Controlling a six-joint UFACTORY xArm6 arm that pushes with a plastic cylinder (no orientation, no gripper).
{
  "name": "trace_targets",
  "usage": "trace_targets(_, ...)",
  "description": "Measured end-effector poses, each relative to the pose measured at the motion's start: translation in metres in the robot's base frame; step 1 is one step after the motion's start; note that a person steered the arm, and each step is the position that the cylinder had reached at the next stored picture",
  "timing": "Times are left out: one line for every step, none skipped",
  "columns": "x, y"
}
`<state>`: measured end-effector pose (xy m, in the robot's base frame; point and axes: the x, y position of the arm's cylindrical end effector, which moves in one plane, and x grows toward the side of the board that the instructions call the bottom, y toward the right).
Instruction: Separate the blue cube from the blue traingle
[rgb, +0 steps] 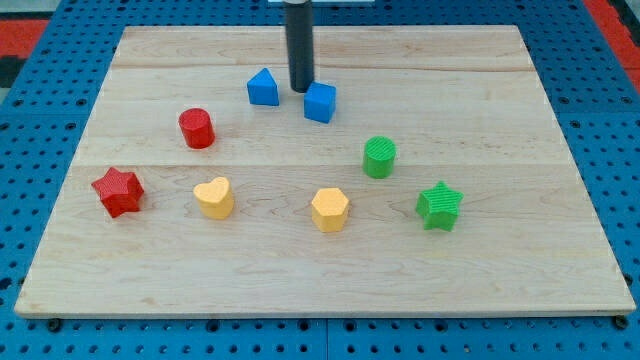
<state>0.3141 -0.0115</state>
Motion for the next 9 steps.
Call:
trace_targets(0.011,0.015)
trace_targets(0.019,0.045)
trace_targets(0.015,0.058)
trace_targets(-0.021,0.067)
trace_targets(-0.063,0.008)
trace_targets(-0.094,-0.077)
trace_targets(-0.099,-0.135)
trace_targets(-0.1,-0.135)
trace_targets(-0.106,-0.135)
